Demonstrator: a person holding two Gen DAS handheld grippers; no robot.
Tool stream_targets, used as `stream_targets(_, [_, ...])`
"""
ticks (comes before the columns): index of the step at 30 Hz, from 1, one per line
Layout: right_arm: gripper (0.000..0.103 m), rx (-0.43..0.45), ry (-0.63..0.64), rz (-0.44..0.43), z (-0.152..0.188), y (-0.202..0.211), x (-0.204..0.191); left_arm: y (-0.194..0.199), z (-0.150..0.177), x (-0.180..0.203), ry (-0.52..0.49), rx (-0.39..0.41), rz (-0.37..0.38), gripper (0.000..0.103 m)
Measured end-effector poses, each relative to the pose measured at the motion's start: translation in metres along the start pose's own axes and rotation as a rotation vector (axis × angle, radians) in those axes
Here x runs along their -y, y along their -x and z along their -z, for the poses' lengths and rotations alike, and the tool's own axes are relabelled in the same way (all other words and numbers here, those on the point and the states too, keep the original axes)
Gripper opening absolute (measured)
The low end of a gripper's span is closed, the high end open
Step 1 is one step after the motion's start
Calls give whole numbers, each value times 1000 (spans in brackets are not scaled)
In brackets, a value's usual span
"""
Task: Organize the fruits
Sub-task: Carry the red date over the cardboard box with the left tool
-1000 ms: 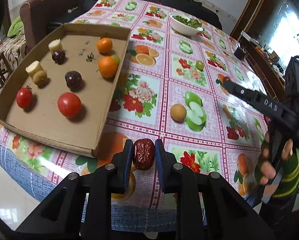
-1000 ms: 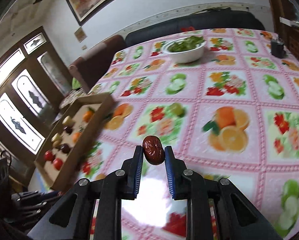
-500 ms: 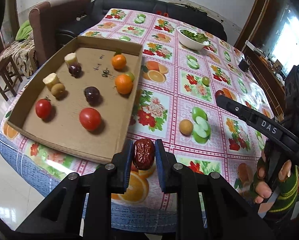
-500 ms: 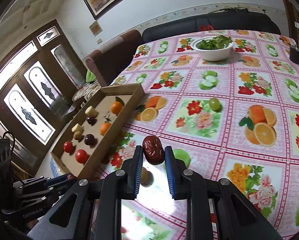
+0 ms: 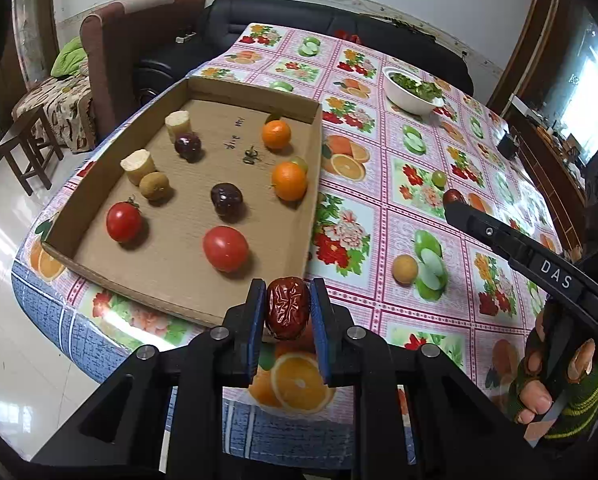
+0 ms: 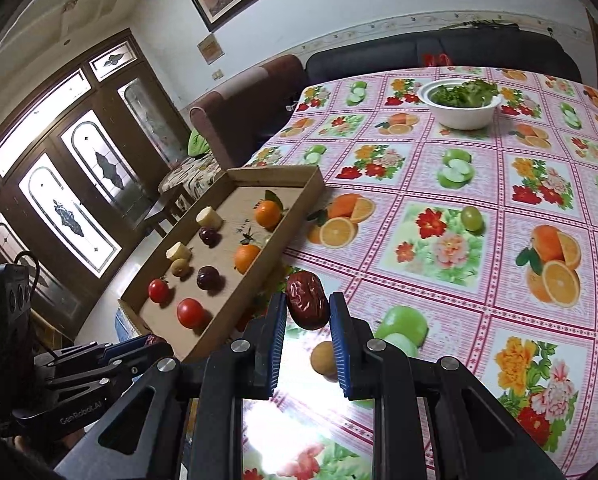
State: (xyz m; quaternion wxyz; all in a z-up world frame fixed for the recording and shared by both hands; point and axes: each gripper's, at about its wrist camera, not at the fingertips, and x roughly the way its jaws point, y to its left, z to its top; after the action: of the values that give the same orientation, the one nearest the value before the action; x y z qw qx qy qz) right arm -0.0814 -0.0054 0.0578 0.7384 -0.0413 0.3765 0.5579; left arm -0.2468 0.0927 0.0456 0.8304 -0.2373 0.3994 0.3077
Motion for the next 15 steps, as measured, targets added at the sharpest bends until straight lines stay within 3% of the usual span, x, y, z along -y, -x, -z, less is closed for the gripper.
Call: stream_targets(15, [22, -18, 34, -18, -9, -17, -19, 1, -10, -49, 104, 16, -28, 20])
